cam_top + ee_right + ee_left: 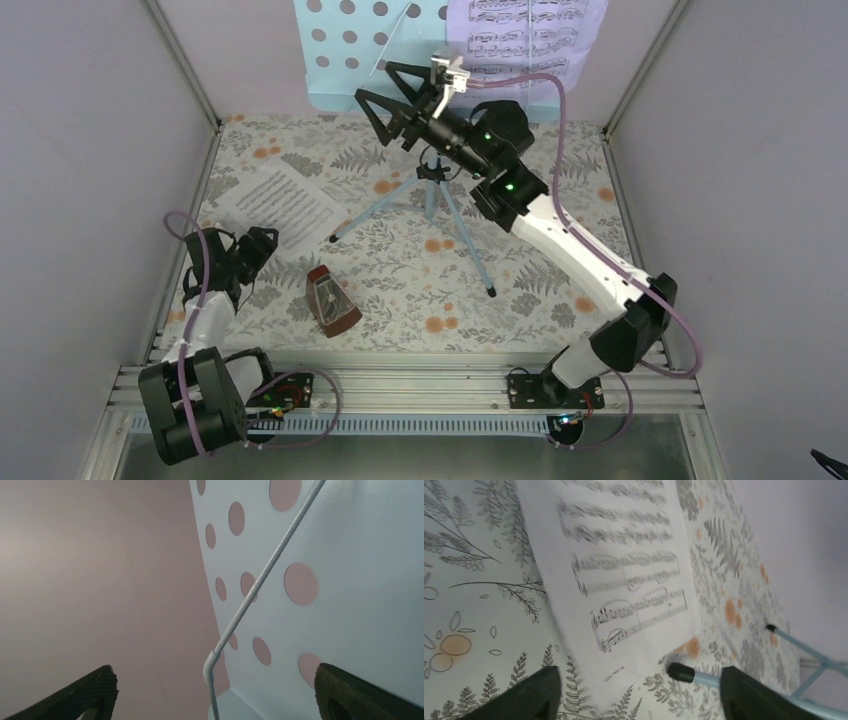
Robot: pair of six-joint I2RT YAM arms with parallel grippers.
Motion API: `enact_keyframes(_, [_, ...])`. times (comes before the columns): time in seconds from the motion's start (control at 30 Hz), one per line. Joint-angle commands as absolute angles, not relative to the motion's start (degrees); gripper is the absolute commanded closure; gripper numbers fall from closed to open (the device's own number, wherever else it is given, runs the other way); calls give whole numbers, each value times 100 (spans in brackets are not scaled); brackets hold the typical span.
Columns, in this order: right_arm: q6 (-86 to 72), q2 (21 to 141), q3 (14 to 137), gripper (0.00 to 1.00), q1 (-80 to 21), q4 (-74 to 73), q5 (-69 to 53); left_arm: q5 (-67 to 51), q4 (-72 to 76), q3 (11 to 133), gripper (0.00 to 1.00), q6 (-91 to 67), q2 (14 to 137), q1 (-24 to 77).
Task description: Pack up the instrument practice props
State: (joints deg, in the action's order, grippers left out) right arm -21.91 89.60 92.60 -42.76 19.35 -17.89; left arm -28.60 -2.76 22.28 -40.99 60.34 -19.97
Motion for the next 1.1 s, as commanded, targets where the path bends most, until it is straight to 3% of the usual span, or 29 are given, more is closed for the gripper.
enact_keyframes(0.0, [-2126, 8307, 8802, 5, -4280, 1918, -1697, -2366, -308, 2169, 7, -4077, 5663, -2081])
enact_keyframes(0.07, [-2055, 8035, 8568, 3, -4279, 1839, -1692, -2159, -564, 2207, 0, -4120, 5529, -2114])
enact_keyframes(0.37, [-1370, 6846, 7842, 0, -4280, 721, -1151, -600, -1973, 2812, 0, -4158, 4601, -2153])
enact_keyframes(0.53, [-1051, 6195, 7628, 0, -4191, 259, 72, -1540, -1610, 3678, 0, -3581, 4132, -2074])
enact_keyframes(0.73, [-791, 5873, 7915, 0, -4087, -77, 341, -2570, -1728, 5877, 5, -2507, 4405, -1443])
enact_keyframes(0.87, [-525, 5798, 8228, 0, -4078, -314, 593, -3459, -2342, 7324, 10, -1819, 5039, -489])
enact_keyframes(1.07, [-85, 5931, 8915, 0, -4062, -828, 1531, -3513, -2712, 8367, 14, -1744, 5655, 1224])
